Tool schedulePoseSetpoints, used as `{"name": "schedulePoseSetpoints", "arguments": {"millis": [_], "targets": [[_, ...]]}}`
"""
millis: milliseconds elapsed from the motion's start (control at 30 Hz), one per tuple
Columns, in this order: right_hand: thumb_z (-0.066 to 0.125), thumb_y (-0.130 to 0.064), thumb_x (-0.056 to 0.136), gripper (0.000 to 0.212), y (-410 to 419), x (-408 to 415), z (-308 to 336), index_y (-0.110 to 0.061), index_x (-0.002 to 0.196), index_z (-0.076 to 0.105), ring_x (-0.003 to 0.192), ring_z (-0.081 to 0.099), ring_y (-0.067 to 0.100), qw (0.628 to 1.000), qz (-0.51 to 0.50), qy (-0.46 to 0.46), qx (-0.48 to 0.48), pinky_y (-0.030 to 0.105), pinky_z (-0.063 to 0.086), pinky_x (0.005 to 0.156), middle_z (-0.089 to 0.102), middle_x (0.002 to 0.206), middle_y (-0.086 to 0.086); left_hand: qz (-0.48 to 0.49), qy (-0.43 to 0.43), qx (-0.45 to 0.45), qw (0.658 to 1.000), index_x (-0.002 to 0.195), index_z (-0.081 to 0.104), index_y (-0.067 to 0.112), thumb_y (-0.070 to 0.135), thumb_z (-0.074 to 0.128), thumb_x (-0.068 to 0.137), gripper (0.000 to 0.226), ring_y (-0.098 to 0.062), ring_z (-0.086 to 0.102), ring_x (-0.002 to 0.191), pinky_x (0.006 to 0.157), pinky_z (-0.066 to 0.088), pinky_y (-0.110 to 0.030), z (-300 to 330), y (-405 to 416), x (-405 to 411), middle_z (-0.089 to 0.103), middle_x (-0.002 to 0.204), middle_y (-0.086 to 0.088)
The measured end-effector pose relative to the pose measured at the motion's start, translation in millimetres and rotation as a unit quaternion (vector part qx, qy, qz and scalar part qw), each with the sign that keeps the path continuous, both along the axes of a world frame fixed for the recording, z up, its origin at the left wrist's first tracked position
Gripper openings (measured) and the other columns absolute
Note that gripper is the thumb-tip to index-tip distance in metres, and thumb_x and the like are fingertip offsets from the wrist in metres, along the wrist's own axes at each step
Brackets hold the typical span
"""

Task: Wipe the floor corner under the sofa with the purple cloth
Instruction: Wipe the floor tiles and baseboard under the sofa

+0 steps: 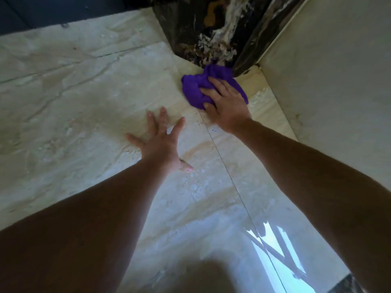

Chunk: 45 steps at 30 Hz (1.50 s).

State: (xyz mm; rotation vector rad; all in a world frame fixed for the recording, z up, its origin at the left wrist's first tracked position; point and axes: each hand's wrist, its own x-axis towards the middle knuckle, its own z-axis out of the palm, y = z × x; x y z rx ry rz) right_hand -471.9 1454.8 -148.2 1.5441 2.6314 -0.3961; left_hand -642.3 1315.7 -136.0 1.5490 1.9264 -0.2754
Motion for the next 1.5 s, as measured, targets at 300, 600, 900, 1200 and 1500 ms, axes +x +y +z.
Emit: {"name": "schedulePoseSetpoints", "arguments": {"millis": [300,600,900,1200,1500], "targets": [[0.044,-0.042,0.100,0.058,20.5,80.6,7.5,-0.021,0.154,0.035,0.154,0.017,0.037,0.990,-0.127,-0.059,-0.016,0.047,0.016,0.126,0.020,0.168,0.013,0.001,-0.003,0.003,1.000,0.155,-0.005,0.050,0.063,0.090,0.046,0.146,-0.032,-0.037,0.148,0.101,0.003,-0.089,-1.5,1.0,-0.7,-0.038,0.162,0.002],[0.046,-0.043,0.099,0.065,28.6,72.6,22.1,-0.030,0.158,0.022,0.154,0.015,0.034,0.981,-0.147,-0.101,-0.076,0.053,0.026,0.119,0.013,0.169,0.007,0.015,0.004,-0.007,1.000,0.153,-0.008,0.054,0.063,0.091,0.044,0.148,-0.030,-0.036,0.149,0.102,0.004,-0.088,1.3,5.1,-7.6,-0.038,0.162,0.008],[0.059,-0.037,0.091,0.073,-87.3,190.1,33.3,-0.036,0.155,0.024,0.152,0.020,0.034,0.964,-0.154,-0.143,-0.162,0.052,0.029,0.120,0.011,0.169,0.006,-0.018,0.049,-0.046,0.998,0.150,-0.016,0.055,0.075,0.086,0.035,0.155,-0.034,-0.032,0.150,0.103,0.011,-0.087,9.1,7.6,-1.7,-0.038,0.162,0.008],[0.063,-0.035,0.091,0.074,-184.0,250.6,40.4,-0.036,0.154,0.024,0.150,0.020,0.036,0.961,-0.184,-0.140,-0.150,0.055,0.041,0.111,0.014,0.166,0.006,-0.001,0.115,-0.036,0.993,0.161,0.010,0.027,0.063,0.084,0.064,0.127,-0.042,0.010,0.155,0.124,0.019,-0.055,37.0,-13.3,45.5,0.006,0.167,-0.021],[0.069,-0.032,0.082,0.055,-272.9,292.9,44.1,-0.018,0.134,0.053,0.123,0.044,0.046,0.966,-0.229,-0.109,-0.044,0.053,0.054,0.079,0.049,0.133,0.020,-0.120,0.117,-0.034,0.985,0.158,0.018,0.027,0.065,0.072,0.078,0.105,-0.045,0.025,0.148,0.111,0.038,-0.059,34.2,-124.9,106.1,0.009,0.165,-0.015]]}}
